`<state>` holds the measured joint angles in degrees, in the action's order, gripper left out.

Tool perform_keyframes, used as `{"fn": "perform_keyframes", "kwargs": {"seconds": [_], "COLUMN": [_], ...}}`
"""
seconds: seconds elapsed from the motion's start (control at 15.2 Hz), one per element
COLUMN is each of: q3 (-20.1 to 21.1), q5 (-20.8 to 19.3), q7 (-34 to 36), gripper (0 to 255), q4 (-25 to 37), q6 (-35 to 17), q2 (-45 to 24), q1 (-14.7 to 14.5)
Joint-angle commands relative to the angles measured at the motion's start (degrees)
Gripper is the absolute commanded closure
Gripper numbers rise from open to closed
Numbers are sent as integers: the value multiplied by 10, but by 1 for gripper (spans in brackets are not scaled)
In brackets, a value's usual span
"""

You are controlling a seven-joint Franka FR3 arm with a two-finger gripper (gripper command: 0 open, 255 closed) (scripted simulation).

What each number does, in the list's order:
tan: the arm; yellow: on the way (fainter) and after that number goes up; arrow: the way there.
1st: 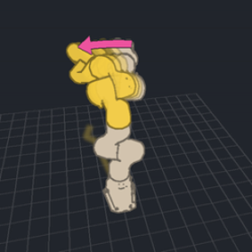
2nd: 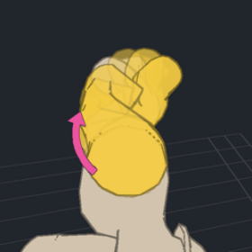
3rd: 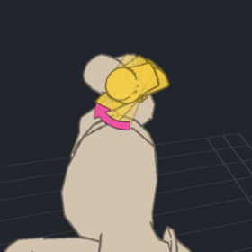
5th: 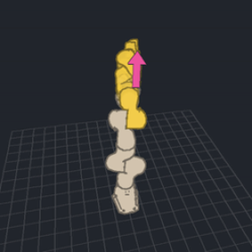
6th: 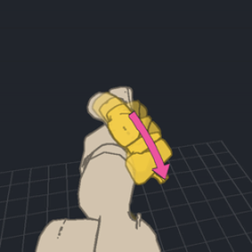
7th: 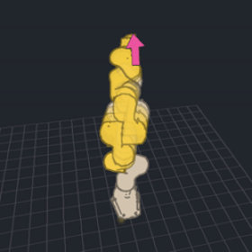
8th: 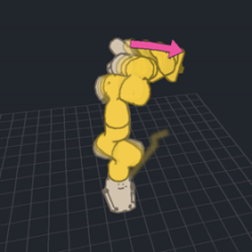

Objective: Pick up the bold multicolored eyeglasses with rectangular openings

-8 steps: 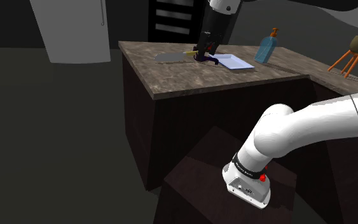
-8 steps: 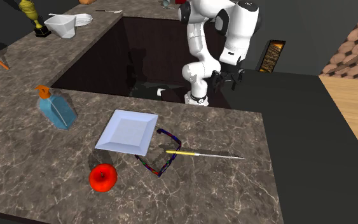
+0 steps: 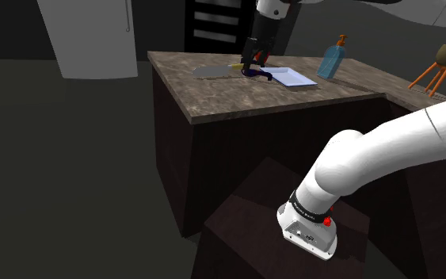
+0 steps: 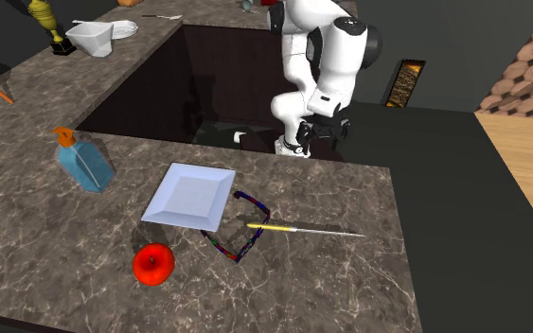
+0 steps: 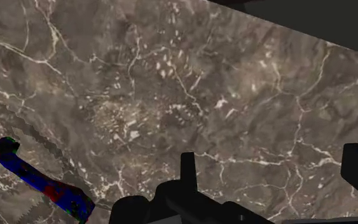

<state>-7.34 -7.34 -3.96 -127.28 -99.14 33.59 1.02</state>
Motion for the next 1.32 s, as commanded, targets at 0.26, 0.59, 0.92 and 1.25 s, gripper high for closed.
{"fn": "perform_keyframes", "kwargs": {"seconds": [0.26, 0.59, 0.92, 1.25], "q3": [-59, -105, -146, -152], "q5": [1, 21, 60, 71], "q7": [-50, -96, -147, -159], "gripper": [0, 0, 0, 0], "q4": [67, 139, 228, 228], "q6": [-37, -56, -61, -83], "q2": [-105, -200, -304, -328], "q1": [16, 27, 44, 51]}}
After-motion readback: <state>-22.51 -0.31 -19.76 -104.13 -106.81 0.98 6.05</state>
